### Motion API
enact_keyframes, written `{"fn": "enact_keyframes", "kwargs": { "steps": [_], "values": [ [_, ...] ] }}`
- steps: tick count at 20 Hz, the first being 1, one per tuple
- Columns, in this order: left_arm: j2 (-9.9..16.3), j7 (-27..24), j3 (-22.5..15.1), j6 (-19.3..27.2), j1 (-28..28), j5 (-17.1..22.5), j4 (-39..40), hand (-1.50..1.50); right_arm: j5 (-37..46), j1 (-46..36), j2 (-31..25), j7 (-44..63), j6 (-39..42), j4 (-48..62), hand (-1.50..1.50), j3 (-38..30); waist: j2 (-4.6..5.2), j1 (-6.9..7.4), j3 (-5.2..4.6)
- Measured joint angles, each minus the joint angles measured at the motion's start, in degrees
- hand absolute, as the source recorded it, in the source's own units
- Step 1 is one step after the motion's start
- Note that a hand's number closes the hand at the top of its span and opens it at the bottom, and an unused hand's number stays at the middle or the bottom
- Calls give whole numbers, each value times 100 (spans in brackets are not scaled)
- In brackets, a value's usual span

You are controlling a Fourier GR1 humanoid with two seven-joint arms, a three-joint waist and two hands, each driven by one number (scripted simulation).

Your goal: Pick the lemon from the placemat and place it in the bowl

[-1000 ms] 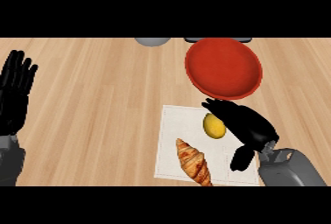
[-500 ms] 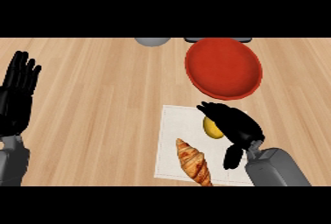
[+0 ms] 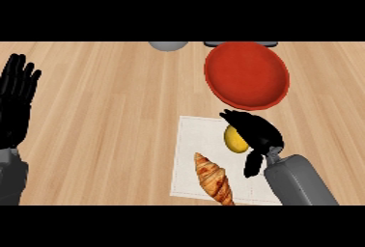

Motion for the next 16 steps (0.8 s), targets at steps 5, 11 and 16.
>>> {"fn": "enact_keyframes", "kwargs": {
  "steps": [5,11,16],
  "values": [
    [-31,-142,58,-81,-25,-57,189,0,233,-74,40,-378,-360,267,150,-9,-12,-10,-13],
    [-83,-241,110,-105,-37,-130,283,0,440,-139,15,-906,-782,452,150,-150,-32,-13,-30],
    [-201,-61,21,23,-4,-253,34,0,537,18,-26,-992,-738,-3,150,-211,-23,-18,-17]
  ]
}}
